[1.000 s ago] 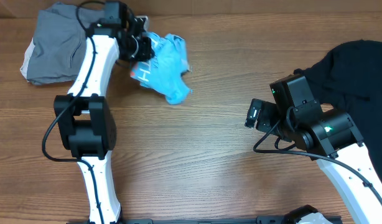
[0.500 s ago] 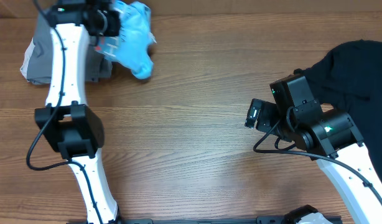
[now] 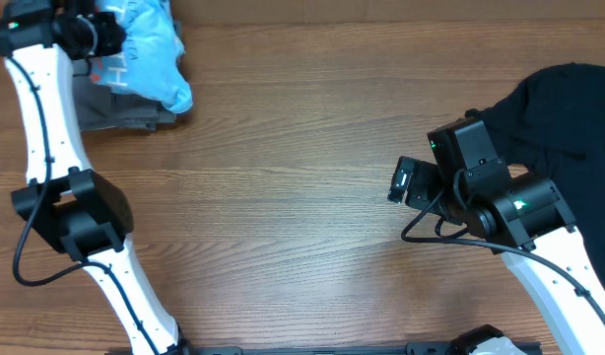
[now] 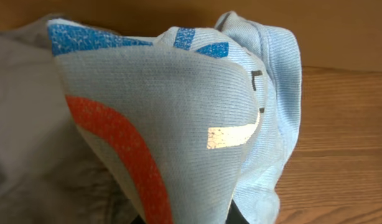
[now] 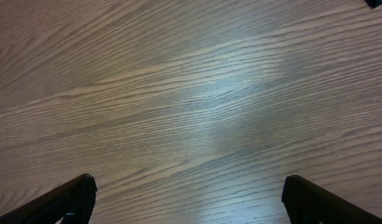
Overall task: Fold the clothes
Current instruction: 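Carry the light-blue bundle with the left gripper onto the grey shorts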
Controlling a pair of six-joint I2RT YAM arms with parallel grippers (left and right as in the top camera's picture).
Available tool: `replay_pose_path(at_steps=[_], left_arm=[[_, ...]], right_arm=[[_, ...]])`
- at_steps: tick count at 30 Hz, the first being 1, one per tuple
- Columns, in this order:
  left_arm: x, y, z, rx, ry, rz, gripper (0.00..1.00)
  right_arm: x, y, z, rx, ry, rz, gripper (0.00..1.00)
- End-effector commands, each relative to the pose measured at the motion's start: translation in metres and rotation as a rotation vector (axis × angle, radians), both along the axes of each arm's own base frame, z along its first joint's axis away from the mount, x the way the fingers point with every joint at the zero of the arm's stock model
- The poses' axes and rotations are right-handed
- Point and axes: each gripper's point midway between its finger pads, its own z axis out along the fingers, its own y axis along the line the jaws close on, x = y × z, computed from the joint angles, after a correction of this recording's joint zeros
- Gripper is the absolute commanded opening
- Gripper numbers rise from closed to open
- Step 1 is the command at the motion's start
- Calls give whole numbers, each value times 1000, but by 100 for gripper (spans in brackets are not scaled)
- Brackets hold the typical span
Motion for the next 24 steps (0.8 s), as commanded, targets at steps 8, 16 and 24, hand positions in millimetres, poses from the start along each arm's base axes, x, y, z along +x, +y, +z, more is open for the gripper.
replay_pose_path(at_steps=[8, 16, 24], left_arm=[[1, 60, -82, -102, 94, 77, 4], [-10, 124, -90, -46, 75, 197, 4], [-16, 153, -85, -31, 41, 242, 4]], right_arm=[[3, -1, 3, -4, -14, -7, 100], [3, -1, 3, -4, -14, -7, 100], [3, -1, 3, -4, -14, -7, 100]])
